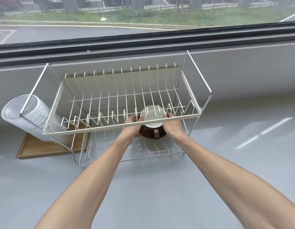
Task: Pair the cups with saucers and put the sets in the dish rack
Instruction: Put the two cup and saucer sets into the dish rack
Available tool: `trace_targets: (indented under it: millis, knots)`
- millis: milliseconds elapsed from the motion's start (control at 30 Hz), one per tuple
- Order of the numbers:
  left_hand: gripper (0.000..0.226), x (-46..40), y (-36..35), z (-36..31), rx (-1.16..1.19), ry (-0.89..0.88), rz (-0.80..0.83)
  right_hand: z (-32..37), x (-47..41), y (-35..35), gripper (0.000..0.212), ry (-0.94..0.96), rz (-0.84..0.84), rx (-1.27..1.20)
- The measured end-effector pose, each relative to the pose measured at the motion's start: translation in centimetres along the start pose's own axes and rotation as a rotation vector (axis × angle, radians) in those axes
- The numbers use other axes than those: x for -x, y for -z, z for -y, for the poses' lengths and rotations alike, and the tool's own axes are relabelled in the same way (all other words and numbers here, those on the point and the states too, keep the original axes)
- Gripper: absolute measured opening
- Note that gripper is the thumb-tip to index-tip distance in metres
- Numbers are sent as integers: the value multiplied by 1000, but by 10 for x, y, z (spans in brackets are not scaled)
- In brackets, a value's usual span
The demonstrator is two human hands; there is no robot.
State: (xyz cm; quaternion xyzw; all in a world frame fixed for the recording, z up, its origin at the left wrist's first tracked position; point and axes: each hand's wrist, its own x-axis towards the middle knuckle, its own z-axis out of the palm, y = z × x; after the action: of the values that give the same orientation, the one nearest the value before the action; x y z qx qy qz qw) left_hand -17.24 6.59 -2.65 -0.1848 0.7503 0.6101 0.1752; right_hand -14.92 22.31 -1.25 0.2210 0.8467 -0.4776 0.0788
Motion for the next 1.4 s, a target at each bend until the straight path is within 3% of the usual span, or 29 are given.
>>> trace_targets:
  millis: [100, 300, 367, 533, 733, 867, 967, 1067, 1200, 1400]
  knots:
    - [16, 3, -2, -3, 5, -5, 18, -1, 3, 3, 41, -8, -6, 1]
    - [7, 11, -3, -3, -74, -4, 56, -1, 11, 7, 44, 37, 14, 68]
    - [17, 17, -2, -3, -133, 5, 50, -2, 14, 8, 45, 32, 28, 98]
    - [38, 35, 3, -8, -462, -39, 96, -4, 23, 14, 41, 38, 86, 195]
    - [50, 67, 9, -12, -874, -161, 231, -12, 47, 24, 54, 90, 190, 356]
    - [45, 96, 3, -12, -1241, -278, 297, -22, 73, 36, 51, 163, 196, 509]
    - [41, 118, -6, -5, -1424, -375, 252, -32, 99, 49, 41, 231, 147, 673]
    - [46, 137, -19, 5, -1469, -498, 155, -49, 129, 62, 43, 314, 26, 769]
    - [56, 165, -46, 21, -1354, -791, -29, -81, 160, 77, 52, 391, -157, 765]
    - [60, 200, -105, 45, -1158, -892, -52, -135, 192, 116, 58, 304, -320, 699]
